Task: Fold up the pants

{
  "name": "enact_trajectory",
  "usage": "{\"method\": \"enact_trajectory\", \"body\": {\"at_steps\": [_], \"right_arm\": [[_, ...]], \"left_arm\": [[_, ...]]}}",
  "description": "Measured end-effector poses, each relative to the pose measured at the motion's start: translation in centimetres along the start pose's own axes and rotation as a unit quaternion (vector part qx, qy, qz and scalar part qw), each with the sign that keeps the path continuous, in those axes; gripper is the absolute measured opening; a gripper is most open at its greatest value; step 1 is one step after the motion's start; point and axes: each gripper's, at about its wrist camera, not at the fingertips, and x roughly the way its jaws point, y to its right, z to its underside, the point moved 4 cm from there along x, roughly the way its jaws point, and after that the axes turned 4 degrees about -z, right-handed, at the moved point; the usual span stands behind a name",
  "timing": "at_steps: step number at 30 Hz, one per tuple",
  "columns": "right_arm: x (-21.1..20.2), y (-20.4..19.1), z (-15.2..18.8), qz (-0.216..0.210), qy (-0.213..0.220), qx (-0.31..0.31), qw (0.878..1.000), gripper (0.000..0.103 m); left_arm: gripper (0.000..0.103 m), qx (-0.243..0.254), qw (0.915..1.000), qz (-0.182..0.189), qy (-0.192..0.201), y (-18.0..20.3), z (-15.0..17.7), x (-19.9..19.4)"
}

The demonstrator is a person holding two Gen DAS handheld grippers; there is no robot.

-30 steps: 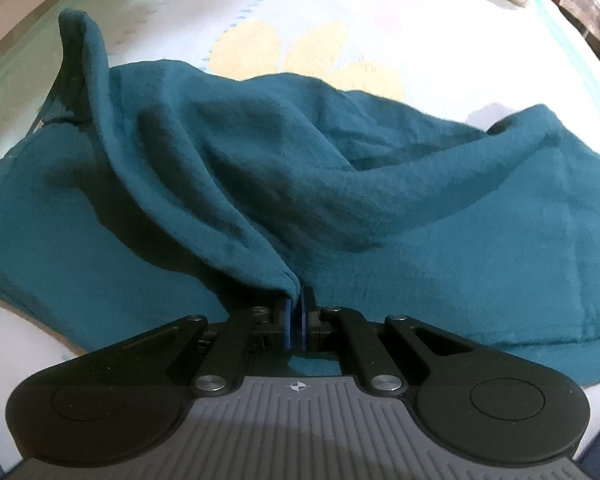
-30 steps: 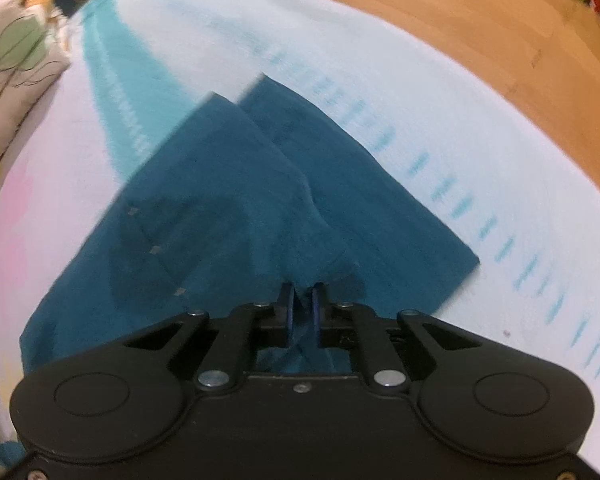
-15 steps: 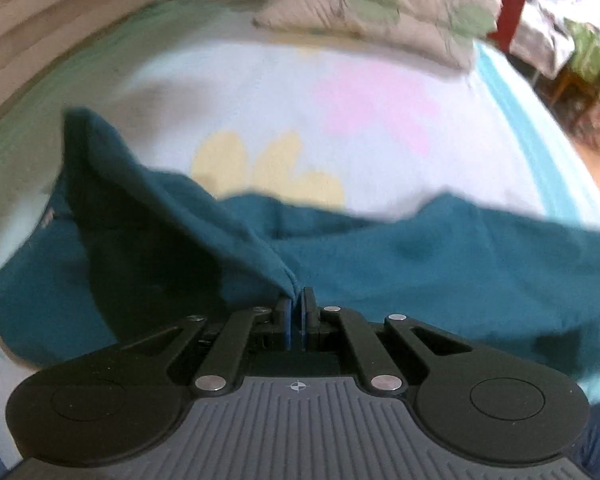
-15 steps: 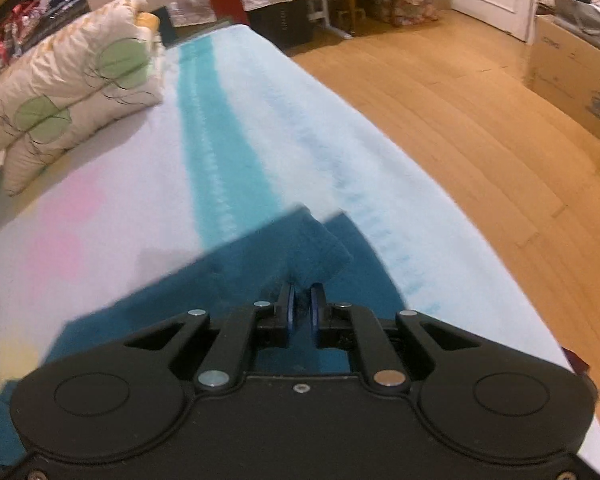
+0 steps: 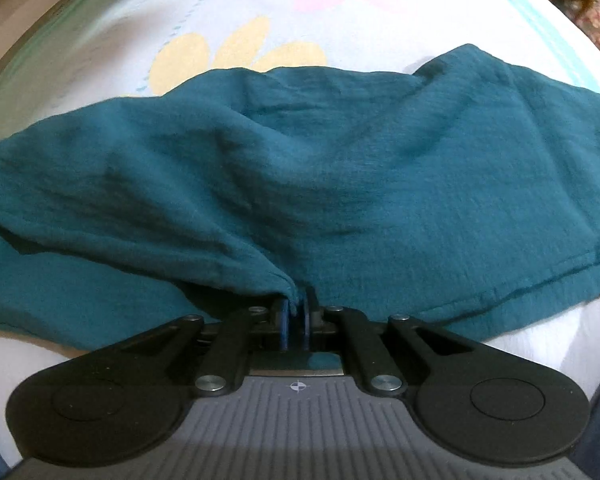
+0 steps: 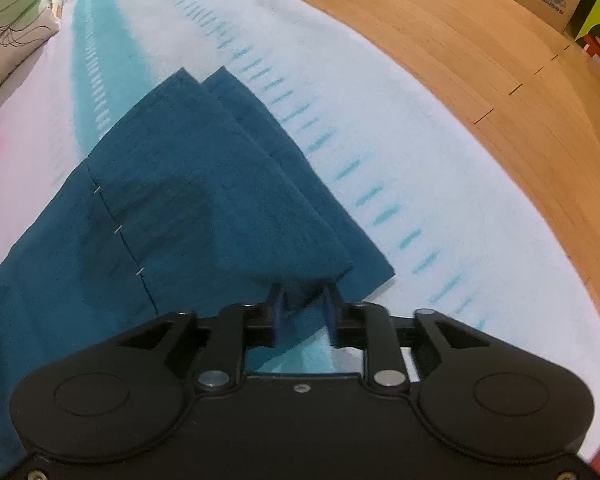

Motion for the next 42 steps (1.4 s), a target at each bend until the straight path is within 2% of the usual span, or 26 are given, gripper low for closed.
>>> {"method": "enact_trajectory", "body": {"at_steps": [7, 10, 13, 16, 19, 23, 27, 30, 33, 36, 40, 42], "right_arm": [[-3.8, -1.6, 0.2, 0.007, 0.041, -0.028, 0.999, 0.036], [-5.5, -4.2, 0.6, -0.012, 0.057, -0.06, 0.997, 0.037], [-6.6, -8.4, 2.2, -0.049, 0.055, -0.111, 0.991, 0.037], [-6.6, -13.0, 4.4, -0.084, 0.046, -0.165, 0.982, 0.037], [-6.5, -18.3, 7.7, -0.131, 0.029, -0.223, 0.966, 0.037], [-6.5, -25.7, 13.5, -0.182, 0.018, -0.325, 0.928, 0.037], [-6.3, -32.5, 19.8, -0.223, 0.012, -0.425, 0.878, 0.037], [-6.1, -36.7, 24.1, -0.25, 0.008, -0.48, 0.841, 0.037], [-5.8, -40.8, 28.1, -0.278, 0.0, -0.528, 0.802, 0.037], [-5.3, -43.8, 31.4, -0.285, 0.002, -0.572, 0.769, 0.037], [-4.2, -46.4, 34.9, -0.288, 0.016, -0.615, 0.734, 0.037], [-3.6, -47.7, 36.5, -0.288, 0.021, -0.632, 0.719, 0.037]], "left_arm": [[0.015, 0.011, 0.9997, 0.008, 0.02, -0.4, 0.5, -1.6], [0.015, 0.02, 0.9993, 0.017, 0.025, -0.8, 1.0, -2.8], [0.015, 0.021, 0.9994, 0.008, 0.026, -2.0, 0.9, -3.1], [0.015, -0.004, 0.9996, -0.003, 0.027, -4.7, 0.6, -3.2], [0.015, -0.037, 0.999, -0.001, 0.024, -8.2, 0.5, -3.4], [0.015, -0.067, 0.9965, -0.044, 0.025, -13.1, -0.2, -2.9], [0.015, -0.108, 0.9915, -0.072, 0.011, -18.3, -0.7, -1.6], [0.015, -0.125, 0.9881, -0.087, -0.02, -21.5, -0.5, 0.3], [0.015, -0.147, 0.9843, -0.082, -0.054, -24.3, 0.3, 2.5], [0.014, -0.17, 0.9794, -0.083, -0.071, -27.0, 1.1, 3.7], [0.014, -0.222, 0.9717, -0.037, -0.073, -30.0, 1.2, 4.7], [0.014, -0.224, 0.9716, -0.027, -0.073, -30.7, 0.8, 4.9]]}}
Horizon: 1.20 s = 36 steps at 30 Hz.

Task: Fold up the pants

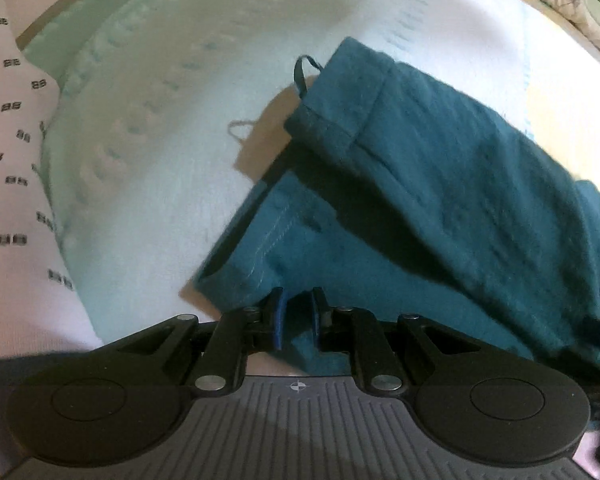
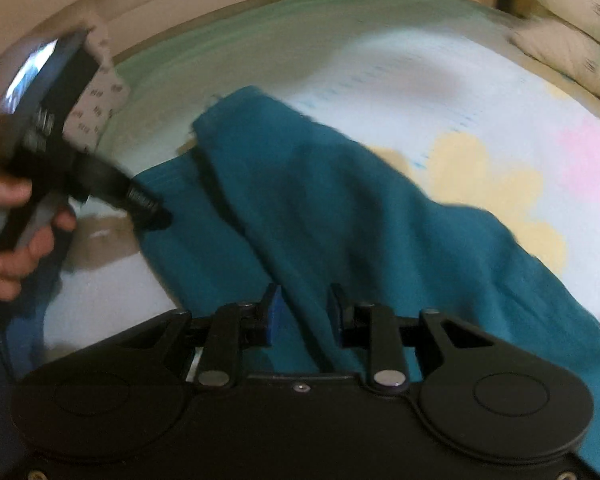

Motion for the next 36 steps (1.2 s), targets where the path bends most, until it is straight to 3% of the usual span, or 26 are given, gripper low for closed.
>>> {"method": "enact_trajectory", "body": {"at_steps": [7, 13, 15, 17, 18, 19, 24, 28, 32, 36], "right_arm": [[3.2, -3.3, -0.7, 0.026, 0.04, -0.111, 0.993, 0.038], [4.9, -4.7, -0.9, 0.05, 0.041, -0.172, 0.983, 0.037], [5.4, -4.9, -1.0, 0.067, 0.045, -0.181, 0.98, 0.036], [5.8, -4.8, -1.1, 0.078, 0.046, -0.18, 0.98, 0.025], [5.9, -4.6, -1.1, 0.071, 0.042, -0.173, 0.981, 0.011], [5.8, -4.4, -1.2, 0.066, 0.041, -0.162, 0.984, 0.005], [2.1, -3.9, -1.7, 0.039, 0.073, -0.12, 0.989, 0.004], [-1.3, -5.3, -1.5, -0.013, 0.085, -0.108, 0.99, 0.005], [-0.9, -8.1, 0.5, -0.061, 0.049, -0.117, 0.99, 0.005], [2.3, -9.5, 2.7, -0.049, 0.007, -0.133, 0.99, 0.005]], "left_arm": [[0.014, 0.017, 0.9999, 0.002, -0.002, -0.3, -0.8, 0.6], [0.014, 0.017, 0.9998, 0.006, -0.007, -0.1, -0.9, 0.3], [0.014, 0.019, 0.9998, 0.006, -0.007, -0.2, -1.1, 0.3], [0.014, 0.024, 0.9997, 0.004, -0.006, -0.2, -1.2, 0.4], [0.014, 0.024, 0.9997, 0.003, -0.006, -0.1, -1.4, 0.5], [0.014, 0.025, 0.9997, 0.002, -0.004, -0.1, -1.3, 0.4], [0.014, 0.011, 0.9994, 0.0, 0.031, -0.7, -1.1, -2.8], [0.014, -0.003, 0.9948, -0.047, 0.09, -2.7, -2.0, -6.8], [0.014, -0.02, 0.9896, -0.068, 0.125, -4.0, -2.7, -9.4], [0.014, 0.01, 0.9905, -0.064, 0.121, -1.9, -2.7, -9.2]]}}
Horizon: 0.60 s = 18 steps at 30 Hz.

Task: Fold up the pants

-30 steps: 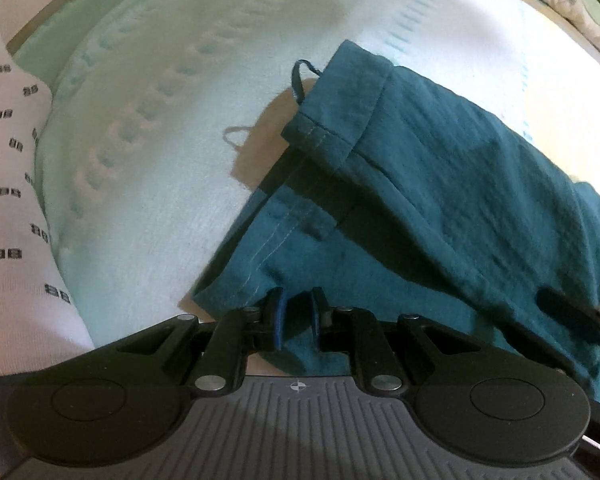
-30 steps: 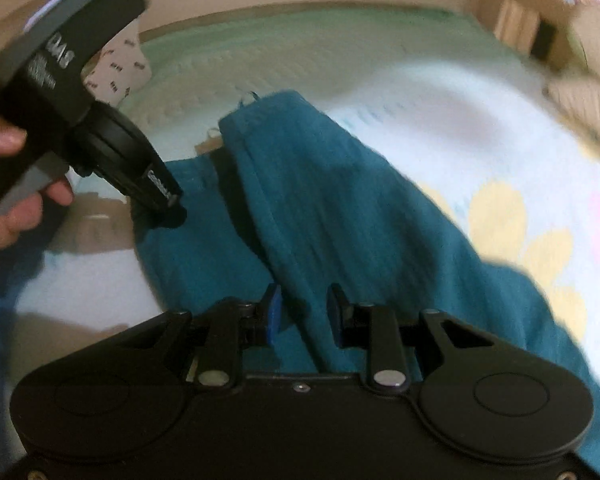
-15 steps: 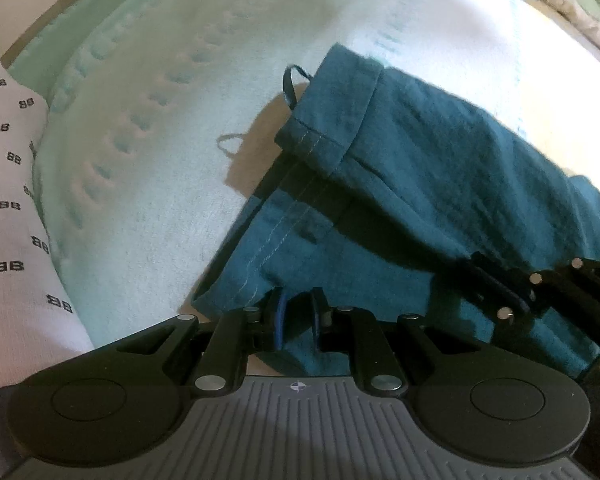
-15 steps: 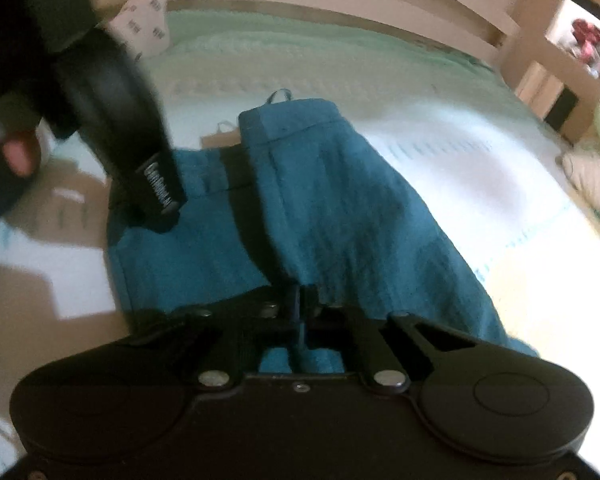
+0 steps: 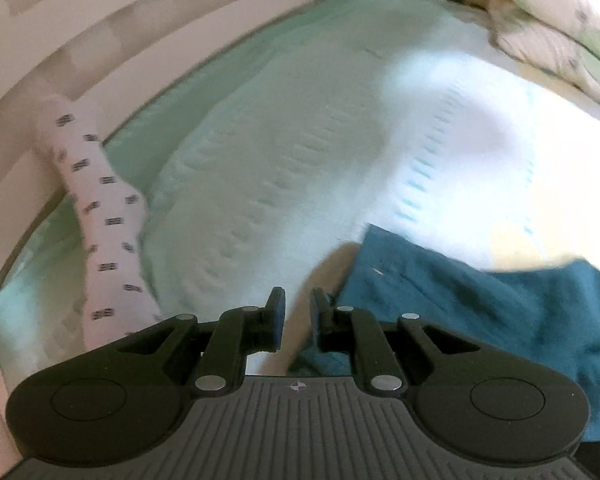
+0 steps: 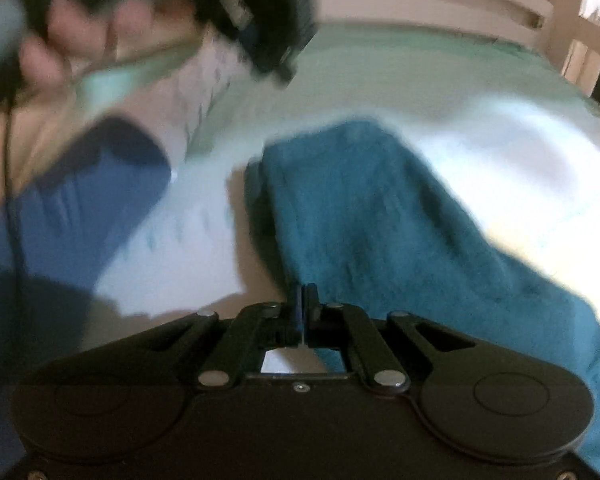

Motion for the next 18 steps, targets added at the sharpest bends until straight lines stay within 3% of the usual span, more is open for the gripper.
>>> {"method": "enact_trajectory", "body": {"at_steps": [3, 4, 10, 13, 17, 18], "right_arm": [[1.1, -0.1, 0.6, 0.005, 0.0, -0.005, 1.0, 0.009], [0.8, 0.0, 0.4, 0.003, 0.005, -0.003, 1.0, 0.016], [-4.5, 0.9, 2.2, 0.017, 0.033, 0.022, 0.999, 0.021], [-7.1, 2.7, 5.1, 0.05, 0.029, 0.051, 0.997, 0.021], [-9.8, 5.3, 9.5, 0.132, 0.004, 0.058, 0.99, 0.023], [-10.0, 5.7, 10.7, 0.143, -0.007, 0.057, 0.988, 0.023]], "left_arm": [[0.015, 0.036, 0.9991, 0.021, -0.008, 3.1, 0.7, 0.9], [0.015, 0.053, 0.9981, 0.031, -0.01, 4.5, 0.9, 1.3], [0.015, 0.129, 0.9902, 0.048, -0.025, 10.4, 3.0, 3.1], [0.015, 0.136, 0.9888, 0.045, -0.043, 11.1, 4.1, 4.4], [0.015, 0.146, 0.987, 0.011, -0.067, 10.7, 6.0, 6.4], [0.015, 0.142, 0.9882, 0.012, -0.057, 10.4, 6.2, 6.6]]}}
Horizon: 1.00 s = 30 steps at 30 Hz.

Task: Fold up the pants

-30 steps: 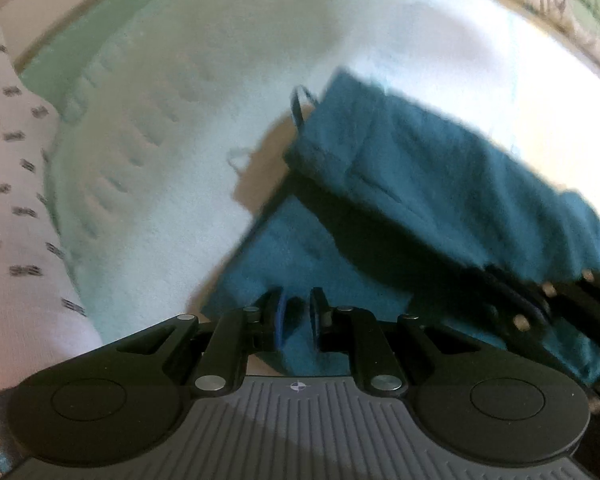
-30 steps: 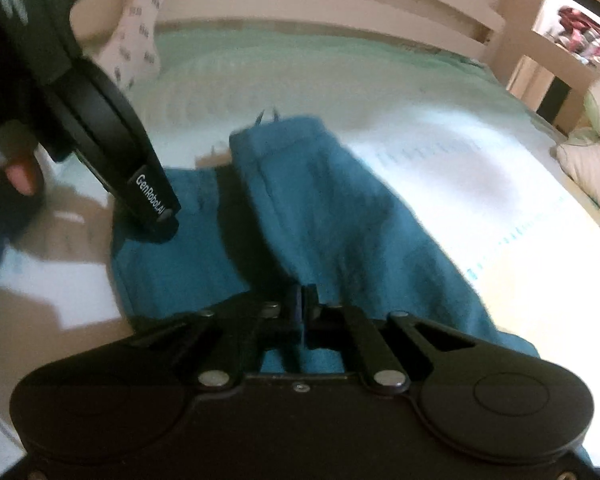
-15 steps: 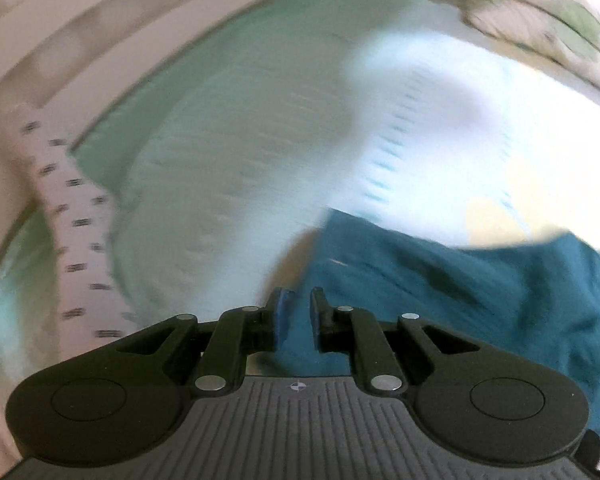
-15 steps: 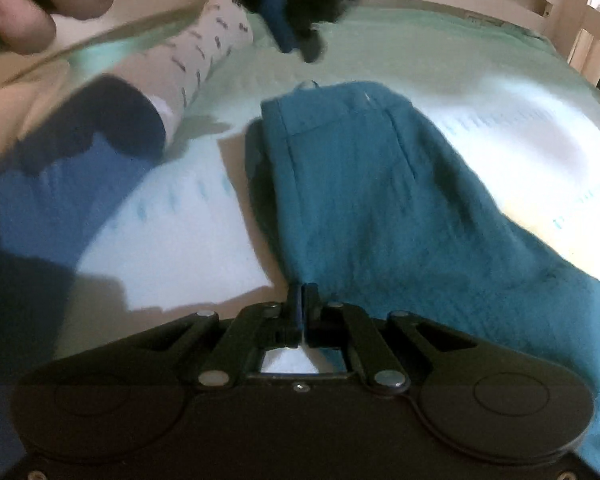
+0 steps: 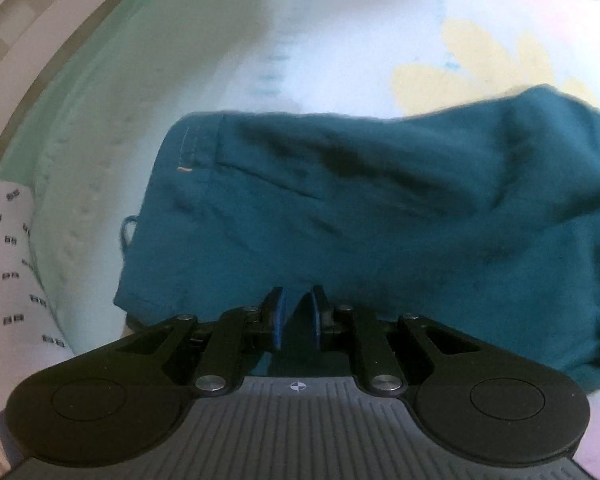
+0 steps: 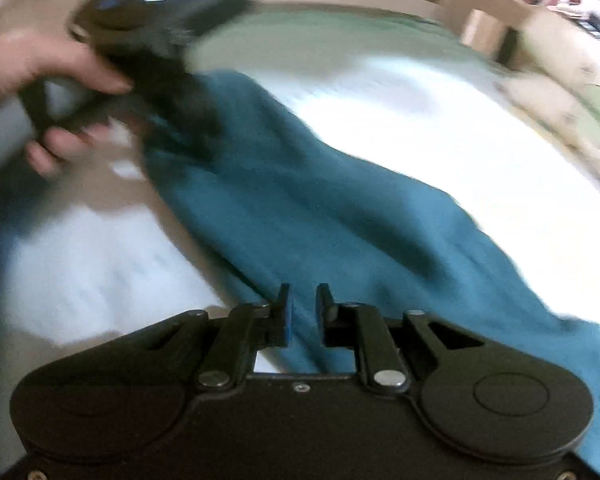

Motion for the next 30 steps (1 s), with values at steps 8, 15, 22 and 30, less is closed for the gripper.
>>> {"method": "enact_trajectory", "body": {"at_steps": [8, 15, 22, 30], "right_arm": [[0.2, 1.8, 2.0, 0.021, -0.023, -0.011, 0.999, 0.023], [1.5, 0.6, 2.7, 0.018, -0.039, -0.062, 0.997, 0.023], [0.9, 0.1, 2.9, 0.015, -0.029, -0.075, 0.997, 0.039], [1.4, -0.5, 2.1, 0.015, -0.021, -0.079, 0.997, 0.038]], "left_arm": [[0.015, -0.047, 0.9987, 0.019, -0.005, -0.9, 0.1, 0.2], [0.015, -0.052, 0.9983, 0.027, -0.008, -1.3, -0.4, 0.3], [0.015, -0.052, 0.9982, 0.029, -0.01, -1.5, -0.5, 0.3], [0.015, -0.046, 0.9986, 0.024, -0.008, -1.2, -0.4, 0.3]]}}
